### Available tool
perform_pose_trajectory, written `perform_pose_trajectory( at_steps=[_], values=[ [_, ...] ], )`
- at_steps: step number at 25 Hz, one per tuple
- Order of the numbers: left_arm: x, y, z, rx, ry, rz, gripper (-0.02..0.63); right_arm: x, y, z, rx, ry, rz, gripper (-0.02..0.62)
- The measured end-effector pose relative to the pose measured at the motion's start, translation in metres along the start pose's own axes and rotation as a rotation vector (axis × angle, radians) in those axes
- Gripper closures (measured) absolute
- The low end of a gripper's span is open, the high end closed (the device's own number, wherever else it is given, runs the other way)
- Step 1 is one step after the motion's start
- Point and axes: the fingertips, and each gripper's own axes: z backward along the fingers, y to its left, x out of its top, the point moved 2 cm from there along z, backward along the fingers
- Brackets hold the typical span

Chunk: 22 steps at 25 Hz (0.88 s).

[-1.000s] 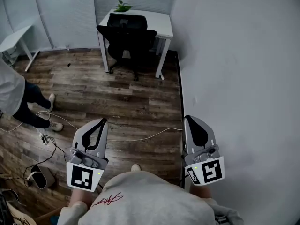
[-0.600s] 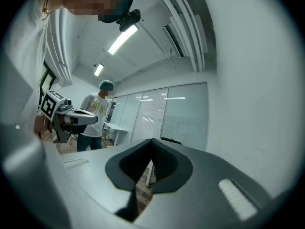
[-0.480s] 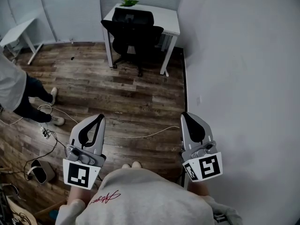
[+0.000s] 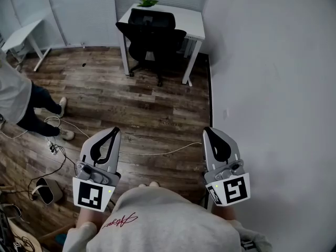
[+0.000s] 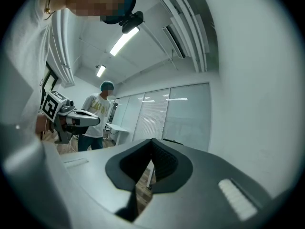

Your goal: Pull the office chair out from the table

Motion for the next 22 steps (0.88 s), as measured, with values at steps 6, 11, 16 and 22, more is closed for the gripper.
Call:
perform_pose_trajectory(
  at_steps=[6, 11, 16, 22],
  values=[
    [-0.002, -0.003, -0.003, 0.039, 0.003, 0.001, 0.611, -0.007, -0.012, -0.001, 0.014, 0.004, -0.021, 0.592],
    [-0.004, 0.0, -0.002, 0.06, 0.012, 0.006, 0.611, -0.006, -0.012, -0.006, 0.035, -0.003, -0.022, 0.592],
    [-0.008, 0.003, -0.003, 0.064, 0.009, -0.008, 0.611, -0.011, -0.011, -0.008, 0.037, 0.002, -0.02, 0.593],
    [-0.017, 0.01, -0.028, 0.049, -0.004, -0.01, 0.611, -0.017, -0.024, -0.022, 0.026, -0.002, -0.014, 0.592]
  ],
)
